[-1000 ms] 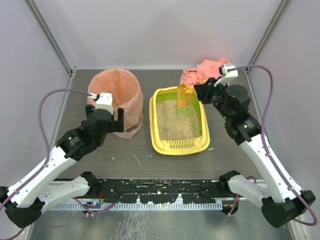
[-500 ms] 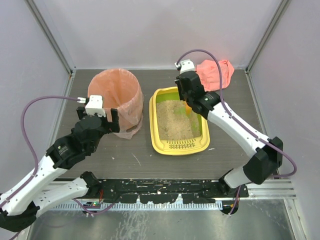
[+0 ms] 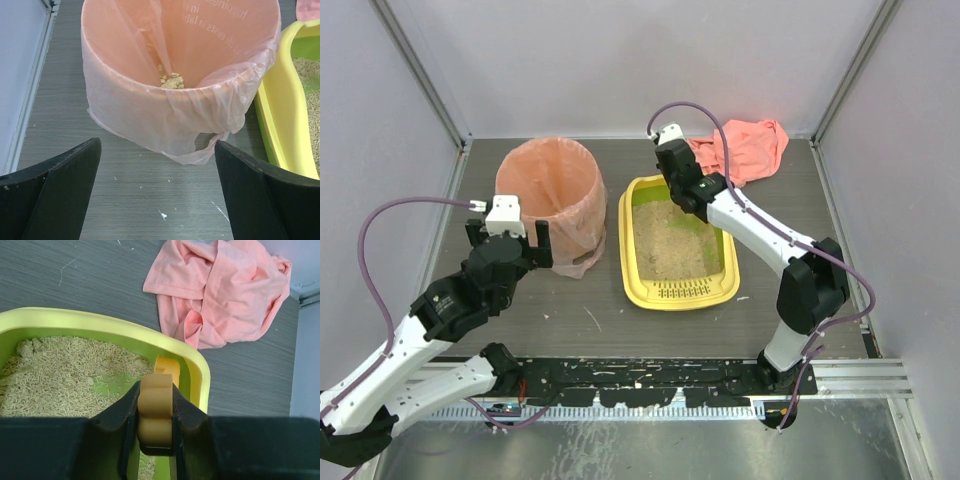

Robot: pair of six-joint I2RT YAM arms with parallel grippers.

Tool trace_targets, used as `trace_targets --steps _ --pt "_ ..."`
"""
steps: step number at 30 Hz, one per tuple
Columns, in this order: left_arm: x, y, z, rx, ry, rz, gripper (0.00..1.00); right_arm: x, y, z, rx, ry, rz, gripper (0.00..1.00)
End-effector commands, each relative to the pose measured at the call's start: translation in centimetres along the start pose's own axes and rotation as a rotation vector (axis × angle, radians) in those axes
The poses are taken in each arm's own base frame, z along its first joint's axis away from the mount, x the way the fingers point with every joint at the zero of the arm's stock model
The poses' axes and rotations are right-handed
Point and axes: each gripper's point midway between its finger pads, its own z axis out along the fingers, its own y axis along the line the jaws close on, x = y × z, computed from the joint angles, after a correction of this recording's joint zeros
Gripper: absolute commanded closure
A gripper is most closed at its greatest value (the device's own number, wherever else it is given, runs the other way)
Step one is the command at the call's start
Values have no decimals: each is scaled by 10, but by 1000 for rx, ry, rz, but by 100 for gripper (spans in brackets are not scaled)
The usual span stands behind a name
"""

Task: Clean the litter box

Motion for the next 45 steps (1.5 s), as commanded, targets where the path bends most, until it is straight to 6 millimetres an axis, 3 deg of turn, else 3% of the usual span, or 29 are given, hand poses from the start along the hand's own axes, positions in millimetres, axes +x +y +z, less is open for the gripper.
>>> trace_targets --steps 1,18,32,45 --pt "-6 12 -6 -35 -34 -36 2 -38 -11 0 46 -130 15 99" --pt "-7 15 -7 -45 -42 -47 2 -13 9 19 -71 -179 51 99" --pt "-6 14 -7 -40 -42 -48 1 -34 30 2 -241 -244 175 99" --pt "-6 12 -6 -37 -37 -43 1 -35 38 -7 -310 -255 242 99"
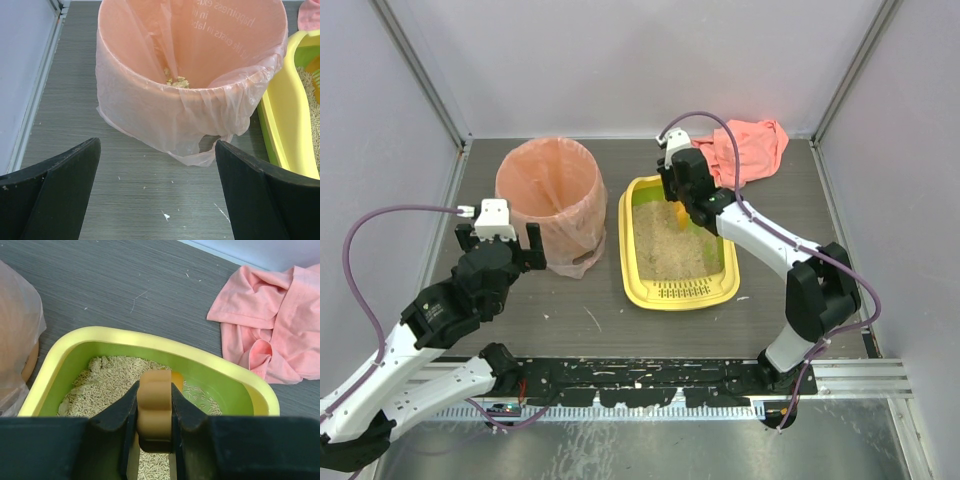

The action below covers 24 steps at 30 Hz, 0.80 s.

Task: Clean the litter box

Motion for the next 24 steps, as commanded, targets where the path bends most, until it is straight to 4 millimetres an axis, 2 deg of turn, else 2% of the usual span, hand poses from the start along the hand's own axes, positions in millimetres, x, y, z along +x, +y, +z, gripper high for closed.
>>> trace_targets --steps 1,6,13,16,24 --pt "-6 -1 1 -9 -21 -33 1 -32 5 -13 -42 -100 93 99" --pt "-5 0 1 -9 -19 -31 1 -31 1 -11 -74 -82 188 99" --pt "-5 -1 1 -8 -19 -31 1 -20 -17 -15 -99 -57 335 99" --pt "-5 -2 2 -7 -16 -29 1 -15 -28 -18 -97 -48 388 99" --pt "-5 -3 3 -8 -16 -24 1 6 -35 -23 -103 -22 486 99"
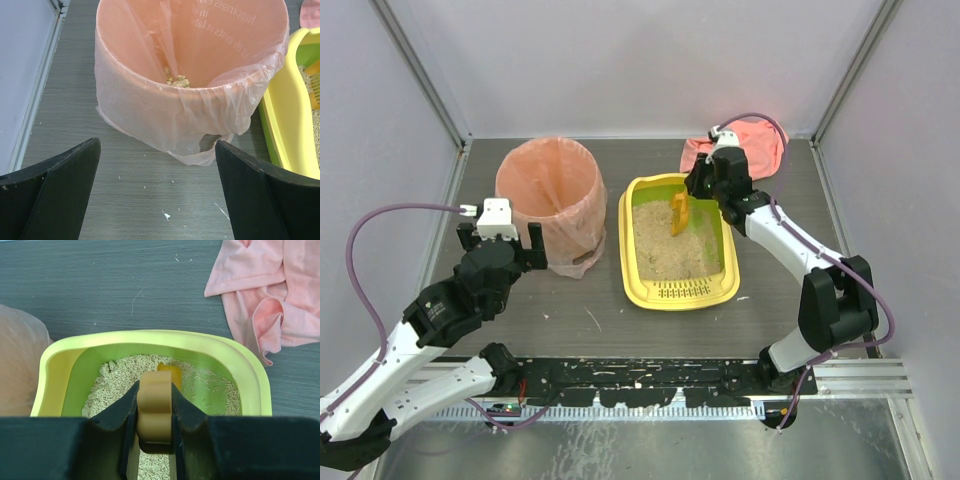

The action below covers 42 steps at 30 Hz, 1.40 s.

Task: Clean the litter box

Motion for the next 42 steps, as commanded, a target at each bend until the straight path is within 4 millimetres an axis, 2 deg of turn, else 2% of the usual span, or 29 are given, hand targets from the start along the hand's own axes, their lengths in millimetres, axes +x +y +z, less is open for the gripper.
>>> trace_targets --steps 1,14,25,32,37,42 --pt "-6 -1 1 -5 -23 -33 1 1 12 -12 -72 -11 97 99" --pt "-6 -3 2 -1 -18 -28 0 45 1 -1 -86 -2 259 99" --pt "-6 -4 2 2 -16 -27 0 76 14 8 -191 4 458 99" --pt "-6 -8 4 12 -11 -19 0 94 13 12 -206 16 522 99" --pt "-4 -7 4 11 -6 -15 0 80 6 1 -181 -57 552 99" --pt "-4 -6 3 11 -10 -20 0 59 10 -10 -213 -118 594 99"
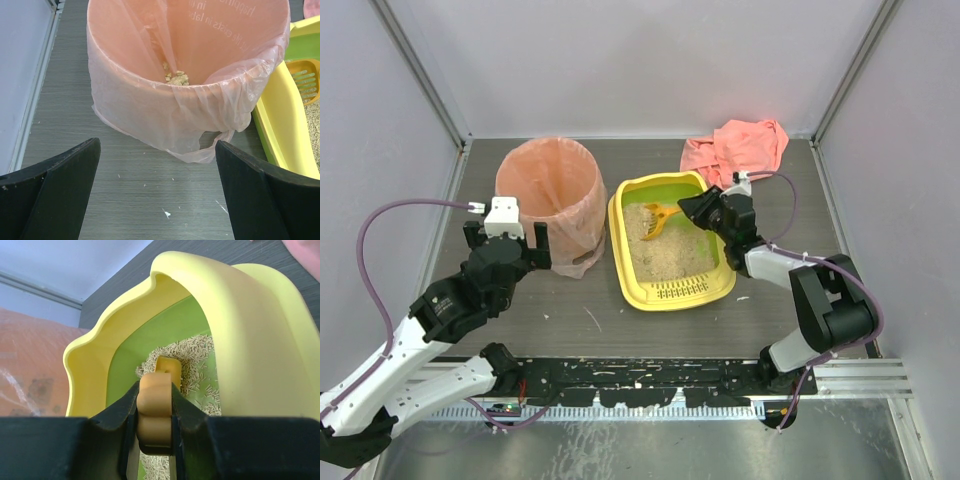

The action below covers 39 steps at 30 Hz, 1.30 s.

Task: Clean the litter box

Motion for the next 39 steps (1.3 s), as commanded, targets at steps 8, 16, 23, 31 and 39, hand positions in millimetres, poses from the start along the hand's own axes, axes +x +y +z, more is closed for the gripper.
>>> trace_targets --steps 8,16,23,31,39 --pt "-8 -1 -2 7 -30 -40 0 -27 29 -21 -56 -82 69 99" --pt "-9 0 -3 8 -35 -47 0 -42 39 -33 -81 -133 77 99" --pt "-9 -1 -3 13 -32 -47 0 -52 35 -51 -81 -163 93 99" --pt "-8 -2 -2 14 -31 -46 0 -64 28 -80 -126 -179 145 99" --pt "-10 -11 -4 68 -18 -40 1 -76 23 -107 -206 -188 240 99"
